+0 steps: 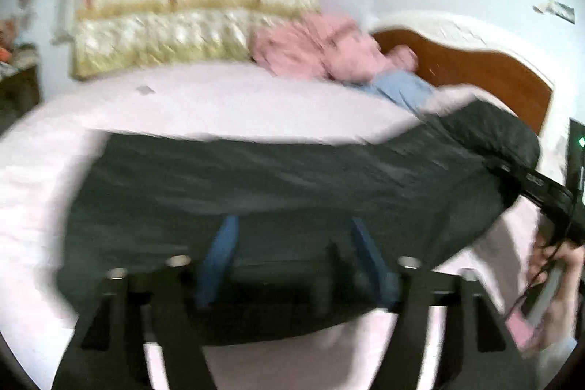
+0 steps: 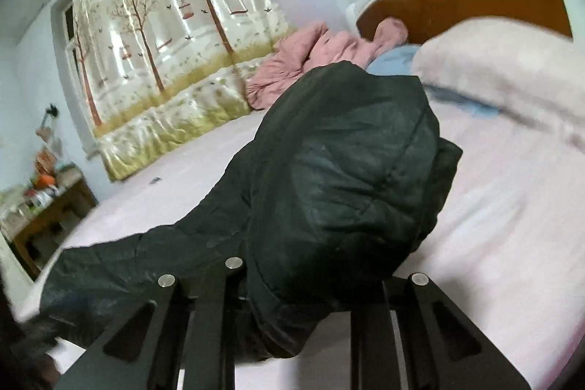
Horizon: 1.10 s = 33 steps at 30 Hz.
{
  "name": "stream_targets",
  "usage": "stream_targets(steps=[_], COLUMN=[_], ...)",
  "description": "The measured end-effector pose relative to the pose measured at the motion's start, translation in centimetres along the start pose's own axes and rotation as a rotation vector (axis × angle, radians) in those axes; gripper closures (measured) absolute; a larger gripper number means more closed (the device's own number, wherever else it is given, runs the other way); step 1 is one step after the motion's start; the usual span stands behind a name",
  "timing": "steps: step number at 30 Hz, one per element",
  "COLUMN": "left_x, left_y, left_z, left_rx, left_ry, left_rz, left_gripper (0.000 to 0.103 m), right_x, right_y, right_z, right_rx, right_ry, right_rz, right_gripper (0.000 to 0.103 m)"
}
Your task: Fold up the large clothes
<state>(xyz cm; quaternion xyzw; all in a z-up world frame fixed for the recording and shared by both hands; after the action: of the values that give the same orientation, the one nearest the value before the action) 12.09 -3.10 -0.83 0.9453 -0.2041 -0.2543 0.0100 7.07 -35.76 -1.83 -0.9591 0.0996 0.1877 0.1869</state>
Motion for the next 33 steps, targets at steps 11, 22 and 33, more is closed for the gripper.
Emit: stream_targets(steps=[11, 22, 33], left_x=[2.8, 6.3, 5.1], left_y=[-5.1, -3.4, -3.9], left_z=[1.5, 2.9, 4.1], left_rx=[-0.073, -0.157, -0.212], left_ry=[-0.078, -0.202, -0.186], left_rz=[-0.138, 0.155, 0.26], left_gripper=[0.003, 0.009, 0.058], right_x=[-2.3, -2.0, -4.5], right_y=[6.1, 3.2, -3.0], right_z=[-2.0, -4.9, -4.9], right_rx=[0.003, -0.11, -0.258], right_ry=[0.013, 0.119, 0.215], right_rz=[0.11, 0.258, 0.275], right_gripper=[0.081, 0.081, 0.079])
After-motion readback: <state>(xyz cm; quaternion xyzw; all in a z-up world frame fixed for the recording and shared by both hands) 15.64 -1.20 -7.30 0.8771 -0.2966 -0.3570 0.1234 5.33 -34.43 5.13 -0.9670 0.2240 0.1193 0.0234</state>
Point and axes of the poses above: each gripper's, at about its wrist camera, not at the fingertips, and x roughly the way its jaws point, y to its right, z to its underside, the point moved 3 cm from there along x, roughly the way its jaws point, and after that the axes turned 1 degree about z, right-handed, at the moved point
